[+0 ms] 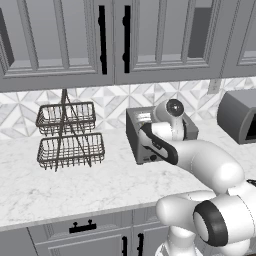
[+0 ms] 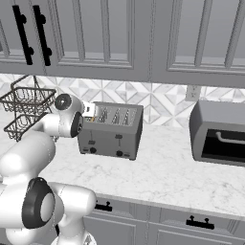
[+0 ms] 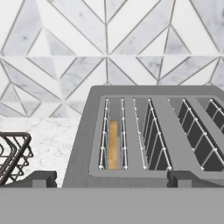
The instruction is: Start the toaster. Once the lever pops up, take the bread to the plate on the dining counter.
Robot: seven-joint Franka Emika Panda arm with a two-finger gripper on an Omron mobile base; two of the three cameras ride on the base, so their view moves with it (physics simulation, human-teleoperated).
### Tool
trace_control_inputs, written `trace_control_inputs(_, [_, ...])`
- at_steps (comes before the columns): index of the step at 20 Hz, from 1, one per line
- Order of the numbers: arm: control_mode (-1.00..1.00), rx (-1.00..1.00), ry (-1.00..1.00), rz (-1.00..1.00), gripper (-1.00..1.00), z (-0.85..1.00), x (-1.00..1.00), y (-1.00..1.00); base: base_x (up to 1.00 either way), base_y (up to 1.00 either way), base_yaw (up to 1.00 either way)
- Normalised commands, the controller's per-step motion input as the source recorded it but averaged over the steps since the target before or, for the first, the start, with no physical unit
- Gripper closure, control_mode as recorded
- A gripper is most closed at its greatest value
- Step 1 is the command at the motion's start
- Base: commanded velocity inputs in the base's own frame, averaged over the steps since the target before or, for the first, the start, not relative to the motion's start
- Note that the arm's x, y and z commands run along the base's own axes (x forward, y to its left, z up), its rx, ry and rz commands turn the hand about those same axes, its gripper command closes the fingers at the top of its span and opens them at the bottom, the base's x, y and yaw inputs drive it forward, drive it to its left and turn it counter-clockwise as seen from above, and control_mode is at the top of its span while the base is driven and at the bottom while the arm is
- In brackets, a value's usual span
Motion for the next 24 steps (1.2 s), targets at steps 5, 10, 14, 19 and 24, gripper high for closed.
trace_control_inputs(5, [-1.00, 0.00, 0.00, 0.00, -1.00, 0.00, 0.00, 0.00, 0.00, 0.00, 0.00])
trace_control_inputs(10, [-1.00, 0.00, 0.00, 0.00, -1.00, 0.00, 0.00, 0.00, 0.00, 0.00, 0.00])
trace_control_inputs(14, [-1.00, 0.00, 0.00, 0.00, -1.00, 0.00, 0.00, 0.00, 0.00, 0.00, 0.00])
trace_control_inputs(19, [-1.00, 0.00, 0.00, 0.00, -1.00, 0.00, 0.00, 0.00, 0.00, 0.00, 0.00])
trace_control_inputs(24, [-1.00, 0.00, 0.00, 0.00, -1.00, 0.00, 0.00, 0.00, 0.00, 0.00, 0.00])
